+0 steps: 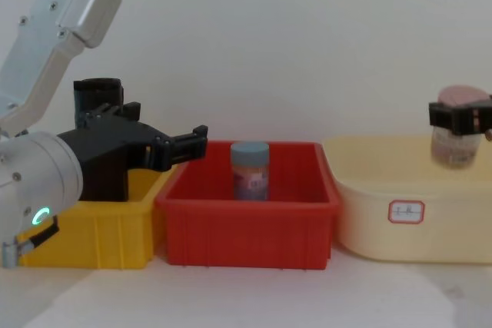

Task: Pick up the garbage bag with the one hand and transfer it to the other hand.

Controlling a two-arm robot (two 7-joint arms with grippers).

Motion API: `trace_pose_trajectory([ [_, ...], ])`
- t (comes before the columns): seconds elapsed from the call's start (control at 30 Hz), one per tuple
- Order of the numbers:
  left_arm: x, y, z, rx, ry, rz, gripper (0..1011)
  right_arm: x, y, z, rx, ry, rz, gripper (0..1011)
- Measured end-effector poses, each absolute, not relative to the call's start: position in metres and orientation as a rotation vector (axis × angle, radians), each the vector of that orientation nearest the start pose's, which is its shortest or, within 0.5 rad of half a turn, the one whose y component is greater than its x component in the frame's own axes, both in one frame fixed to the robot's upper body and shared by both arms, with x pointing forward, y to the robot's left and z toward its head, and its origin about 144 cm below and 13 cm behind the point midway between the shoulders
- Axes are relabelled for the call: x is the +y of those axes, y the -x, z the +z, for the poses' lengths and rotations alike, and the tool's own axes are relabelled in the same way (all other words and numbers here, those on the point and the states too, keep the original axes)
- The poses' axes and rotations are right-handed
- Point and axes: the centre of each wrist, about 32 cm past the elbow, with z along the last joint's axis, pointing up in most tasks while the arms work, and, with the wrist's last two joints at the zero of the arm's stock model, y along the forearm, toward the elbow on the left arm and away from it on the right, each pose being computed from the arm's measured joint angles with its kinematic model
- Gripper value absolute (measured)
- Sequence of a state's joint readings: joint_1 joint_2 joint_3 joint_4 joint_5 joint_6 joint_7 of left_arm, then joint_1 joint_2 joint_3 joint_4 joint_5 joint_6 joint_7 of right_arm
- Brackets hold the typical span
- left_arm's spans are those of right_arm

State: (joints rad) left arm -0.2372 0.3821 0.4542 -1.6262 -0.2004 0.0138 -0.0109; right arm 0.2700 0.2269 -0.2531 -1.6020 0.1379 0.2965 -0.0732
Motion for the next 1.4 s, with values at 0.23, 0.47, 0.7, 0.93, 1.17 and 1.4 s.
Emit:
trace_pose_trajectory([
  [0.23, 0.198, -0.492, 1.204, -0.268, -0.061, 1.124, 1001, -0.218, -0.529, 1.23, -0.021, 0.208, -1.433, 651],
  [0.47, 0.198, -0.492, 1.204, -0.268, -0.061, 1.124, 1001, -0.219, -0.536, 1.229, 0.014, 0.215, -1.42, 767],
  [0.7, 0.198, -0.492, 1.204, -0.268, -0.061, 1.124, 1001, -0.219, -0.54, 1.229, 0.03, 0.217, -1.413, 957],
  [0.93, 0.198, -0.492, 1.205, -0.267, -0.061, 1.125, 1001, -0.219, -0.542, 1.229, 0.041, 0.218, -1.409, 1004],
  [1.17, 0.201, -0.483, 1.214, -0.264, -0.067, 1.144, 1002, -0.219, -0.543, 1.229, 0.046, 0.219, -1.407, 1004],
  [1.4, 0.208, -0.468, 1.225, -0.24, -0.063, 1.175, 1002, -0.219, -0.544, 1.229, 0.049, 0.219, -1.406, 1004],
])
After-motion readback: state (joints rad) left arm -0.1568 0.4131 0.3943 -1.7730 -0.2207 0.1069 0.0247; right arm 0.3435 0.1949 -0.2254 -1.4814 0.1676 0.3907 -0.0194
